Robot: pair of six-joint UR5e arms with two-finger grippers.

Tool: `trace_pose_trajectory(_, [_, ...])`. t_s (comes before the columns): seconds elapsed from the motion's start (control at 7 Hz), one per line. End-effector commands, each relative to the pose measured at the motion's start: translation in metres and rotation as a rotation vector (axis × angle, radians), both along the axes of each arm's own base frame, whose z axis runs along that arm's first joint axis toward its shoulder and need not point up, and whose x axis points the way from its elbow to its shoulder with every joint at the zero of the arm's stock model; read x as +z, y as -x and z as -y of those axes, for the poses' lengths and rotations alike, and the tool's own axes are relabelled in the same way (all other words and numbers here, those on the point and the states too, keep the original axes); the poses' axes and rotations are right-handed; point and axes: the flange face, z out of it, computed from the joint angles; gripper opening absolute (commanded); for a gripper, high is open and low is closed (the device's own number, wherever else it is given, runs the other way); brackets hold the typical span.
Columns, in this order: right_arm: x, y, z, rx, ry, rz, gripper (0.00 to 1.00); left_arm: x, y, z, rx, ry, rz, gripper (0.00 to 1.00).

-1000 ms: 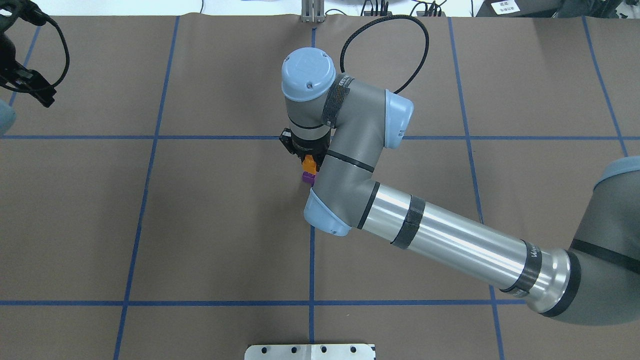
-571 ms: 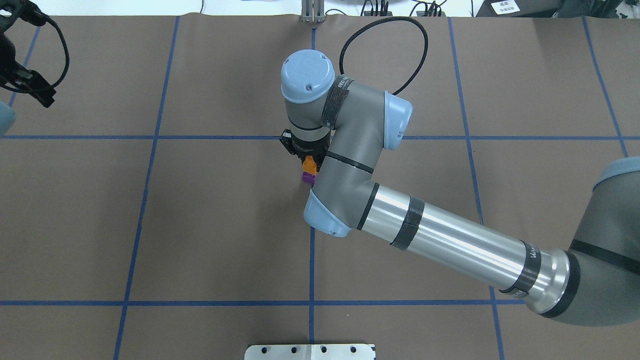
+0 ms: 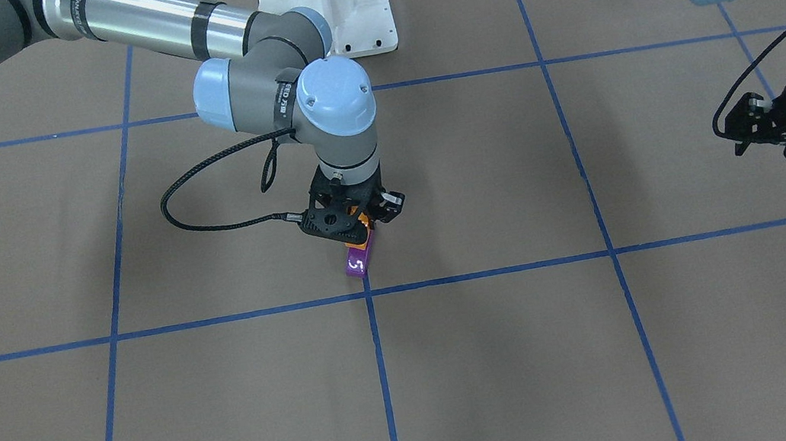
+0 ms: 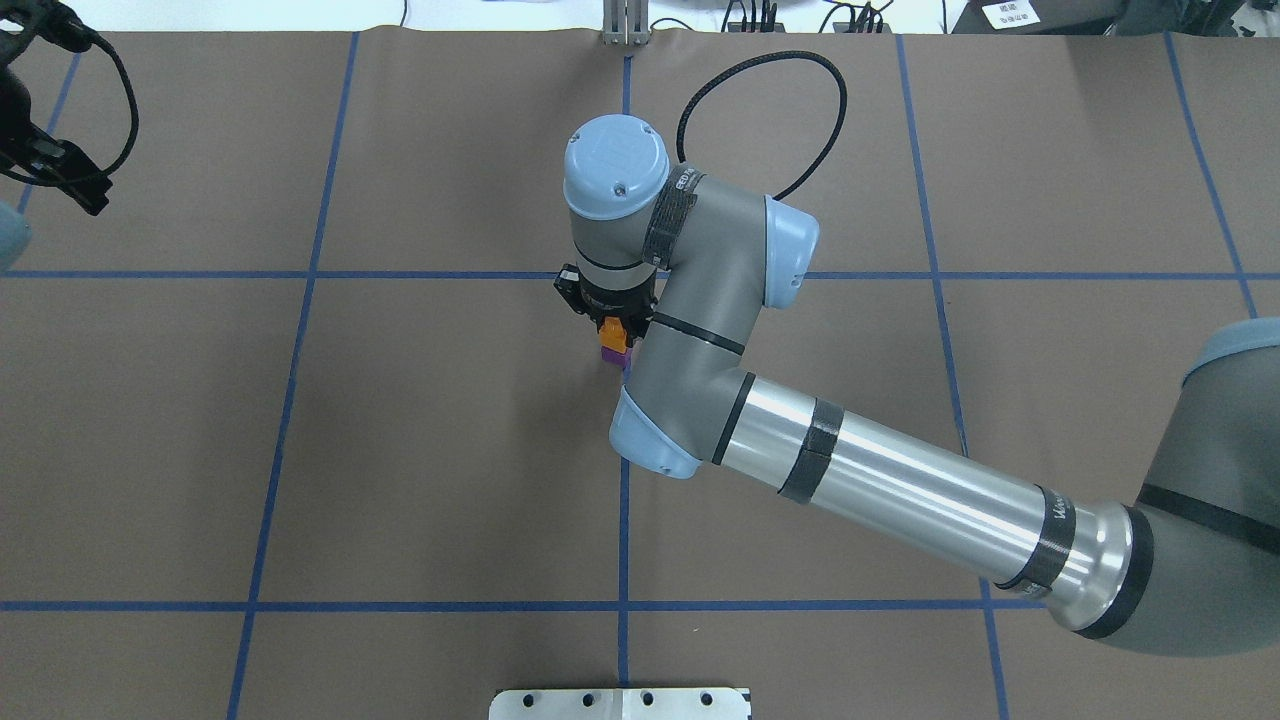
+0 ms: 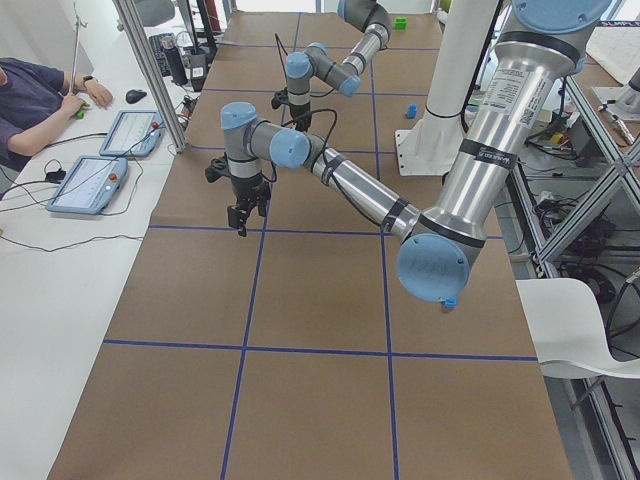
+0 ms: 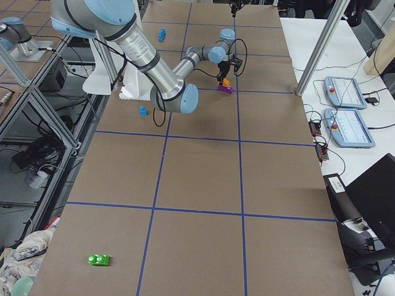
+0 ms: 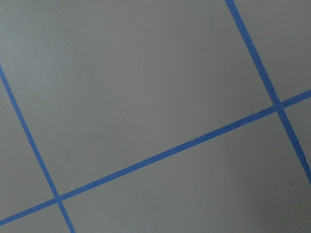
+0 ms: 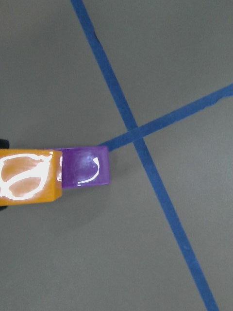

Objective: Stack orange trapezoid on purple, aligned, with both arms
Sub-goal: 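Lower the orange block onto the purple block, aligning edges with the right gripper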

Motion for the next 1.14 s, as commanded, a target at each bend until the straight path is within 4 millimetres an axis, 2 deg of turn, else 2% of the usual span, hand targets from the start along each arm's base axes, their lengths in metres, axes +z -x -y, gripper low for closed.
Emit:
trace_pose_trajectory(0.0, [0.01, 0.006, 0.0, -0.007, 0.005, -0.013, 0.0, 0.0, 0.0, 0.0, 0.0, 0.0, 0.0, 1.0])
trace_pose_trajectory(0.29, [0.015, 0.01, 0.001, 0.0, -0.009, -0.013, 0.0, 0.0, 0.0, 0.0, 0.0, 0.0, 0.0, 1.0])
trace_pose_trajectory(0.43, [0.014, 0.01, 0.002, -0.004, -0.017, -0.004, 0.03, 0.0, 0.0, 0.0, 0.0, 0.0, 0.0, 1.0])
trace_pose_trajectory(0.57, [0.01, 0.01, 0.002, -0.003, -0.018, 0.0, 0.76, -0.001, 0.0, 0.0, -0.002, -0.001, -0.001, 1.0])
trace_pose_trajectory(0.71, [0.005, 0.007, 0.005, 0.002, -0.023, 0.008, 1.0, -0.001, 0.0, 0.0, -0.002, -0.001, -0.001, 1.0])
trace_pose_trajectory(0.86, [0.002, 0.004, 0.006, 0.004, -0.025, 0.013, 1.0, -0.001, -0.001, 0.0, -0.001, -0.001, 0.0, 1.0])
trace_pose_trajectory(1.0, [-0.011, -0.01, 0.011, 0.015, -0.031, 0.033, 1.0, -0.001, 0.0, 0.0, -0.002, -0.001, -0.001, 1.0])
